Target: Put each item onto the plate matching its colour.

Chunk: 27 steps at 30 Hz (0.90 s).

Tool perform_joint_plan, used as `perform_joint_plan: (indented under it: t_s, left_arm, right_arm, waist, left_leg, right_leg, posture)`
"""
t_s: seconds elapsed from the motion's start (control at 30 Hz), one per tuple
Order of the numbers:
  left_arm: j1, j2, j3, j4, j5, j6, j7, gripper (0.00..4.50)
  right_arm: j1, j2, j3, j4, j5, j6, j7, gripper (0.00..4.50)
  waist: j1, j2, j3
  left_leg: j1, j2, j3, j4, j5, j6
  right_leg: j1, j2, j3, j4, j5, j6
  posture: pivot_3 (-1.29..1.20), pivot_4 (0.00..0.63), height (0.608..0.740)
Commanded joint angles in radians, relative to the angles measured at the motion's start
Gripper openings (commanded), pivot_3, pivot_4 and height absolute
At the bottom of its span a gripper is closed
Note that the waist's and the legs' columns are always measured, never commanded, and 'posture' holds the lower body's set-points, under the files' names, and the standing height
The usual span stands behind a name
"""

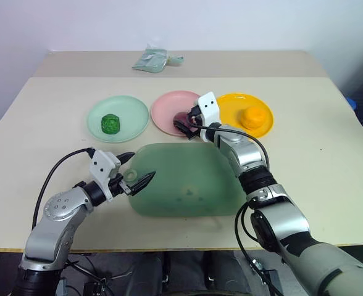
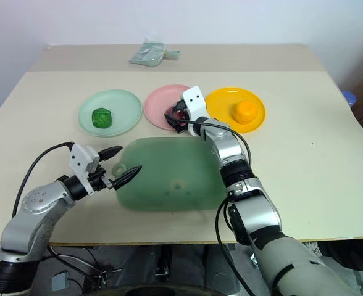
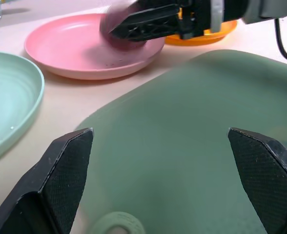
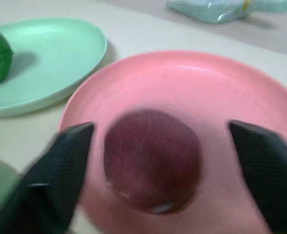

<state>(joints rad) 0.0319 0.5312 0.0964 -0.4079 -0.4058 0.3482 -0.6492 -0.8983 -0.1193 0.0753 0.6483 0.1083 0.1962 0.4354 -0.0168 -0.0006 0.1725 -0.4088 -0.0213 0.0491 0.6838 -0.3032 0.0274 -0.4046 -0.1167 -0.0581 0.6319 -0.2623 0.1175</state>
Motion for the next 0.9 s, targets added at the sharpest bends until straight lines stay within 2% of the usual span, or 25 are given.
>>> perform_joint_plan:
  t_s: [0.03, 0.13, 0.33, 0.47, 0.6, 0.73, 0.9]
  left_arm:
    - [0.03, -0.004, 0.045, -0.057, -0.02, 0.003, 0.023, 4.5]
    - [0.057, -0.008, 0.076, -0.054, -0.018, -0.009, 0.043, 4.5]
    - [0.103, 0.007, 0.239, 0.059, 0.005, -0.067, 0.086, 4.5]
    - [0.14, 0.027, 0.307, 0.102, -0.011, -0.091, 0.062, 4.5]
    - [0.211, 0.066, 0.396, 0.155, -0.01, -0.118, 0.02, 4.5]
    - [0.218, 0.056, 0.403, 0.132, -0.024, -0.104, 0.033, 4.5]
    - [0.242, 0.022, 0.383, 0.074, -0.019, -0.086, 0.064, 4.5]
  right_arm:
    - [0.048, -0.037, -0.017, -0.152, 0.031, -0.072, 0.082, 4.45]
    - [0.15, -0.116, -0.031, -0.294, 0.063, -0.059, 0.175, 4.45]
    - [0.403, -0.394, -0.156, -0.559, 0.208, 0.052, 0.399, 4.45]
    - [0.508, -0.509, -0.223, -0.617, 0.268, 0.104, 0.462, 4.45]
    - [0.666, -0.631, -0.362, -0.631, 0.331, 0.134, 0.543, 4.45]
    - [0.704, -0.679, -0.375, -0.619, 0.32, 0.135, 0.549, 4.45]
    - [0.672, -0.668, -0.355, -0.59, 0.307, 0.127, 0.544, 4.45]
  waist:
    - [-0.001, 0.0, 0.0]
    - [0.002, 0.0, 0.0]
    - [0.007, 0.0, 0.0]
    - [0.0, 0.0, 0.0]
    - [0.008, 0.0, 0.0]
    - [0.009, -0.001, 0.0]
    - [0.006, -0.001, -0.001]
  left_leg:
    - [0.0, 0.0, 0.0, 0.0, 0.0, 0.0]
    - [0.0, 0.0, 0.0, 0.0, 0.0, 0.0]
    - [0.0, 0.0, 0.0, 0.001, 0.0, 0.001]
    - [0.001, 0.001, 0.001, 0.0, -0.001, 0.001]
    - [0.001, 0.002, 0.002, 0.0, -0.001, 0.002]
    - [0.001, 0.001, 0.002, 0.001, -0.003, 0.004]
    - [0.003, 0.001, 0.001, 0.0, -0.003, 0.003]
  right_leg:
    - [0.0, 0.0, 0.0, 0.0, 0.0, 0.0]
    - [0.0, 0.0, 0.0, 0.0, 0.0, 0.0]
    - [0.001, -0.001, 0.0, -0.002, 0.0, 0.0]
    - [0.001, -0.001, 0.0, -0.002, 0.0, 0.0]
    - [0.001, -0.002, 0.001, -0.002, 0.0, 0.0]
    - [0.003, -0.005, 0.001, -0.003, 0.0, 0.0]
    - [0.003, -0.007, 0.002, -0.003, 0.0, 0.0]
  posture:
    - [0.0, 0.15, 0.74]
    - [0.0, 0.15, 0.74]
    - [0.0, 0.15, 0.74]
    - [0.0, 0.15, 0.74]
    - [0.0, 0.15, 0.74]
    - [0.0, 0.15, 0.74]
    - [0.0, 0.15, 0.74]
